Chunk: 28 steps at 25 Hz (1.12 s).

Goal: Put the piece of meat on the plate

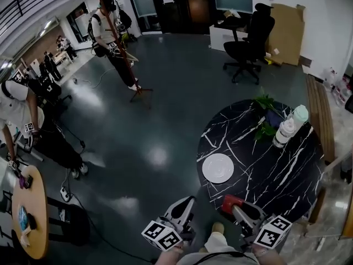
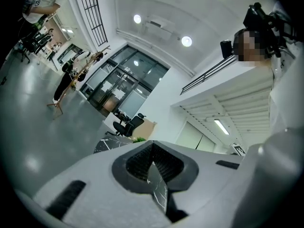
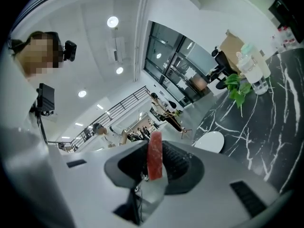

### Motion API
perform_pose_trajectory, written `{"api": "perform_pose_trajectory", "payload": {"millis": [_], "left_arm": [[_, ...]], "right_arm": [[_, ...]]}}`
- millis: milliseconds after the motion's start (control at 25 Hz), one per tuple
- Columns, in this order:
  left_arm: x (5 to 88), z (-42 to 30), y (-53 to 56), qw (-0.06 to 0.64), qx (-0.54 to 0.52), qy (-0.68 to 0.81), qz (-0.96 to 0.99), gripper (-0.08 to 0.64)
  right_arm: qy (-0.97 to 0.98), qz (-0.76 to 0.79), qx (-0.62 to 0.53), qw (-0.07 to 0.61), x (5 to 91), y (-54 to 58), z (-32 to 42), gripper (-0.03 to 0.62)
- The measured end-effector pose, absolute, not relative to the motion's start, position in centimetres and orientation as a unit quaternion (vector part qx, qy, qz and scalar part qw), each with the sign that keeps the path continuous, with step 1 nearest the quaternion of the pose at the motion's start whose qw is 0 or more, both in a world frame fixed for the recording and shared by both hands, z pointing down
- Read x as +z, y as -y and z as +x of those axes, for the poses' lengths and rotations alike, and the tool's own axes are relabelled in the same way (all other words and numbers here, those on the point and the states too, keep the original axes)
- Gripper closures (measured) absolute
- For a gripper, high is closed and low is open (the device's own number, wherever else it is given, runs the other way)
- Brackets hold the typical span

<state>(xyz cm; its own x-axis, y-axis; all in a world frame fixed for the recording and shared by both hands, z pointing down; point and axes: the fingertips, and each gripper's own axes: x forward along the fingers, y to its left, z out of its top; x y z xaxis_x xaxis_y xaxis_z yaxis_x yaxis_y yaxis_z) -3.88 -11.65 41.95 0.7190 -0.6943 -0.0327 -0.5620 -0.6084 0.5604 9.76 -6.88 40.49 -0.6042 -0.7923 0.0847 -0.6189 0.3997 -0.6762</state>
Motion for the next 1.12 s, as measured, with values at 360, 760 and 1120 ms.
{"api": "perform_pose_trajectory", "payload": {"millis": [360, 760, 1120], "left_arm": [[43.4, -2.9, 15.1, 0.267, -0.118, 0.374, 0.880, 0.552], [46.1, -1.4, 18.4, 0.272, -0.096, 0.373, 0.882, 0.552], [49.6, -1.2, 23.0, 0.258, -0.076, 0.387, 0.882, 0.552]], "right_arm": [[-0.829, -0.407, -0.367, 0.109, 42.8, 11.0, 10.7, 0.499], [-0.821, -0.409, -0.391, 0.079, 44.9, 15.4, 11.1, 0.499], [-0.808, -0.403, -0.424, 0.067, 48.6, 20.3, 10.4, 0.499]]}}
